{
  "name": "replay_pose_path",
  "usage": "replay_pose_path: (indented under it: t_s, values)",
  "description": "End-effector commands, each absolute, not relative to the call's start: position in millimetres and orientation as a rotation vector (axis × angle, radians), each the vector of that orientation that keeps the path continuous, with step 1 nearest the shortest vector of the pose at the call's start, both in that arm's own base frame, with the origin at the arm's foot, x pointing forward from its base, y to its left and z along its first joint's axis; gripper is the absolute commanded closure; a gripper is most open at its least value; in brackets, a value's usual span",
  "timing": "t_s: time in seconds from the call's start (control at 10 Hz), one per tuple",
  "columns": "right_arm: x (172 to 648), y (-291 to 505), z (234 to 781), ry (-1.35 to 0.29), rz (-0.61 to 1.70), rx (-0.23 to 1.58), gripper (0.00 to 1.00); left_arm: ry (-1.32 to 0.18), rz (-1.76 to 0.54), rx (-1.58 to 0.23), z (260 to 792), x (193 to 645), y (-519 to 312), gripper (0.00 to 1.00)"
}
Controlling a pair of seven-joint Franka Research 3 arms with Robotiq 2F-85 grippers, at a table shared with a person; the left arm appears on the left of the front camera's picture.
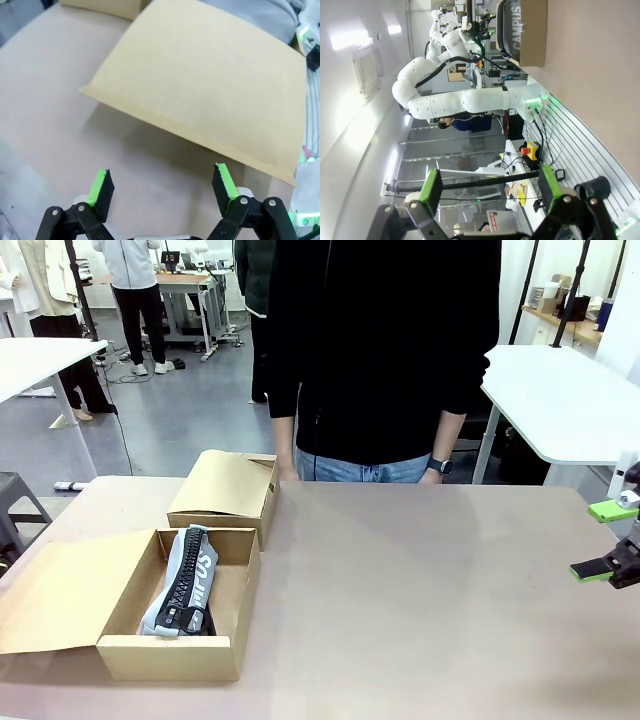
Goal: Place items inside the box.
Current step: Close the lid of the Mailer Box closest to the robot.
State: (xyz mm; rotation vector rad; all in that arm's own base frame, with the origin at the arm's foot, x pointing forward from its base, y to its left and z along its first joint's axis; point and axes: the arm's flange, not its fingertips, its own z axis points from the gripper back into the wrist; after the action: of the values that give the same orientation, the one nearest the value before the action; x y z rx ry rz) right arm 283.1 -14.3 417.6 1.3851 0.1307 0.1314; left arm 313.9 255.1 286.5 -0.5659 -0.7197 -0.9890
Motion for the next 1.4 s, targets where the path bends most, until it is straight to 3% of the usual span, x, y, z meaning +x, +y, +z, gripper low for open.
replay_pose_path:
  t_s: [0.0,0.6,1.3]
  values:
    - [283.1,-13.1,424.1,0.138,0.107,1.403,0.00,-0.667,-1.035,-0.601,276.8,317.4,245.1,0.00]
    - [283.1,-13.1,424.1,0.138,0.107,1.403,0.00,-0.510,-1.100,-0.682,248.1,329.9,205.7,0.00]
    - [283.1,-13.1,424.1,0.138,0.107,1.403,0.00,-0.552,-1.098,-0.822,238.1,331.8,176.8,0.00]
